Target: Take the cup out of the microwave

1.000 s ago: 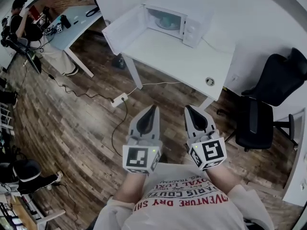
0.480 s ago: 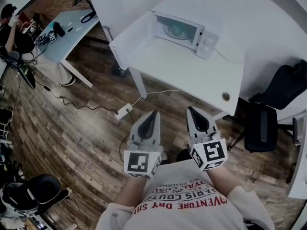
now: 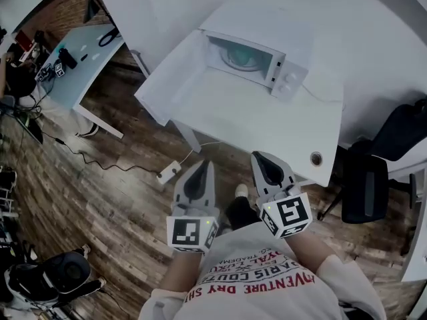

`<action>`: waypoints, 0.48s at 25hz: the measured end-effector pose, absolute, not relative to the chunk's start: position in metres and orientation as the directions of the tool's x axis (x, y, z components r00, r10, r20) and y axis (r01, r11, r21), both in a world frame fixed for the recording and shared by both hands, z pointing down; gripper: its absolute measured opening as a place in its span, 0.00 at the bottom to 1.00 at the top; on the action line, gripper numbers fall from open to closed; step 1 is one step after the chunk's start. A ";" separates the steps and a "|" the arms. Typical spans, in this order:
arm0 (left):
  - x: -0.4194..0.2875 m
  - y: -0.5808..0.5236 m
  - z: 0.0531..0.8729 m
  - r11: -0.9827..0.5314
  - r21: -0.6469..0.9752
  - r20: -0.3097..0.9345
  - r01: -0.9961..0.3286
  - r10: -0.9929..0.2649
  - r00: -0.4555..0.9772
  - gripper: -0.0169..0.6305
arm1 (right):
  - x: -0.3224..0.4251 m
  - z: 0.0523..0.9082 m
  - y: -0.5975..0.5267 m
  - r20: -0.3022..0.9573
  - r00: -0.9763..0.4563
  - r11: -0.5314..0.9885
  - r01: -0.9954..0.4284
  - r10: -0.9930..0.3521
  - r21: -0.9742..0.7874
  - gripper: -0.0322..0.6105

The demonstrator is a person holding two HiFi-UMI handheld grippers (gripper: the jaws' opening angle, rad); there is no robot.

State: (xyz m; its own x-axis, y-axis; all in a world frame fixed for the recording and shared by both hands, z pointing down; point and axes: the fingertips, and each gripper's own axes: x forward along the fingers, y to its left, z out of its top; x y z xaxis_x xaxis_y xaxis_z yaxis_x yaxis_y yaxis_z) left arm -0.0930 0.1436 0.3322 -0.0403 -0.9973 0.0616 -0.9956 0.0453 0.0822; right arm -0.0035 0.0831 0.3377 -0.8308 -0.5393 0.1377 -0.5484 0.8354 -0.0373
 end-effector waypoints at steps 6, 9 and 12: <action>-0.120 0.043 0.326 0.034 0.069 0.036 -0.997 -0.999 -0.032 0.04 | -0.030 0.332 -0.010 0.107 -0.853 0.855 -0.517 -0.510 -0.040 0.07; -0.121 0.001 0.332 0.017 0.073 0.062 -0.997 -0.998 -0.012 0.04 | -0.032 0.338 -0.054 0.125 -0.842 0.842 -0.535 -0.524 -0.068 0.07; -0.123 -0.033 0.338 0.000 0.074 0.089 -0.997 -0.996 0.007 0.04 | -0.034 0.341 -0.088 0.139 -0.829 0.830 -0.554 -0.542 -0.069 0.07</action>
State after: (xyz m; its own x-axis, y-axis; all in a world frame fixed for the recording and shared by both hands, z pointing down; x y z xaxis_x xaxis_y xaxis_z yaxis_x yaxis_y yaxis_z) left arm -0.1235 -0.0327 0.3378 0.0066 -0.9961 0.0885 -0.9973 0.0000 0.0738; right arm -0.0338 -0.0885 0.3414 -0.8288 -0.5420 0.1392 -0.5541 0.8296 -0.0685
